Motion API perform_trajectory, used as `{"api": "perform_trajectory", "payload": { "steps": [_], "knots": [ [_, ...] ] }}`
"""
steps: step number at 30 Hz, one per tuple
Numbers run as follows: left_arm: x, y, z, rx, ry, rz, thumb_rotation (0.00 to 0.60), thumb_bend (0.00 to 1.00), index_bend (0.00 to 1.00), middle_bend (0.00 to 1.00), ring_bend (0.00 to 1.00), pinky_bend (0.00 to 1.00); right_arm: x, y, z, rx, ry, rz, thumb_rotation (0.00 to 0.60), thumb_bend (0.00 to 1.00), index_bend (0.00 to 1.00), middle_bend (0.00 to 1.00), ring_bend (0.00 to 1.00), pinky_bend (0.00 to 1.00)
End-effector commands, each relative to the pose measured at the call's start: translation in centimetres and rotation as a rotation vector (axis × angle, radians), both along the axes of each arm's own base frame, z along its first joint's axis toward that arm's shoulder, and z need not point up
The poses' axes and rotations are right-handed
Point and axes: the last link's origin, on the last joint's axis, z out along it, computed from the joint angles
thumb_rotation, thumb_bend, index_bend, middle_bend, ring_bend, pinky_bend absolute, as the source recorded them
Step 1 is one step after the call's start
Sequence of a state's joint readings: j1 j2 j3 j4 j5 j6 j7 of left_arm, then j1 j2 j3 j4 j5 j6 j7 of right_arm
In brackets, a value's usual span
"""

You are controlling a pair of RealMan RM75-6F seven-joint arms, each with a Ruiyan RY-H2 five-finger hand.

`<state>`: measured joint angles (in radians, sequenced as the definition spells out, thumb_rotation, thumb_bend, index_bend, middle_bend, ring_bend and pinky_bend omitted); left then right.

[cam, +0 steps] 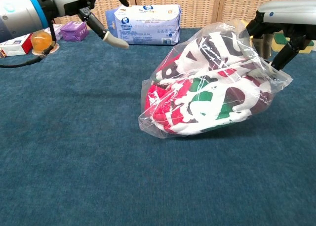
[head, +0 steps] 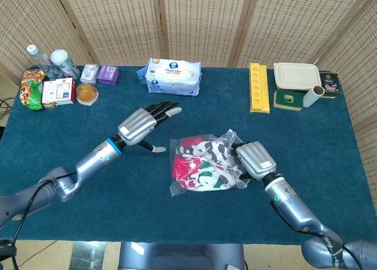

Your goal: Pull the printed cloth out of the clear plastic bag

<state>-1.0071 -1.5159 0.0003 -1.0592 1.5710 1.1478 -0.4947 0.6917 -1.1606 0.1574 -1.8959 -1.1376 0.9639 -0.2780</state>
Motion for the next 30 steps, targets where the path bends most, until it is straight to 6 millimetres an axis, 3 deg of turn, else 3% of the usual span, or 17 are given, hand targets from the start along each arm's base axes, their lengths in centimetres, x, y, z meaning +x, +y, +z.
{"api": "perform_trajectory", "payload": {
  "steps": [1,7,16,25,30],
  "knots": [
    [-2.5,0.0,1.2,0.039,0.045,0.046,0.6,0.0,0.0,0.02,0.0,0.18,0.0,0.1,0.2,-0.02,0.003,0.02,0.6,0.37,0.66,0.39,0.48,0.43],
    [-6.0,-0.4,1.6,0.039,0.183,0.104,0.6,0.0,0.02,0.02,0.0,0.17,0.3,0.8,0.2,-0.041,0.01,0.069,0.6,0.37,0.66,0.39,0.48,0.43],
    [-7.8,-0.9,0.7,0.084,0.324,0.106,0.6,0.0,0.09,0.01,0.0,0.17,0.2,1.2,0.0,-0.055,0.018,0.094,0.6,0.37,0.66,0.39,0.48,0.42],
    [-7.4,-0.5,-0.7,0.094,0.331,0.112,0.6,0.02,0.14,0.01,0.0,0.16,-0.1,1.1,-0.2,-0.056,0.025,0.094,0.6,0.37,0.66,0.39,0.48,0.42],
    [-6.2,0.0,-2.0,0.078,0.33,0.096,0.6,0.1,0.21,0.02,0.0,0.16,-0.1,1.0,-0.3,-0.051,0.026,0.091,0.6,0.37,0.66,0.39,0.48,0.42]
  ]
}}
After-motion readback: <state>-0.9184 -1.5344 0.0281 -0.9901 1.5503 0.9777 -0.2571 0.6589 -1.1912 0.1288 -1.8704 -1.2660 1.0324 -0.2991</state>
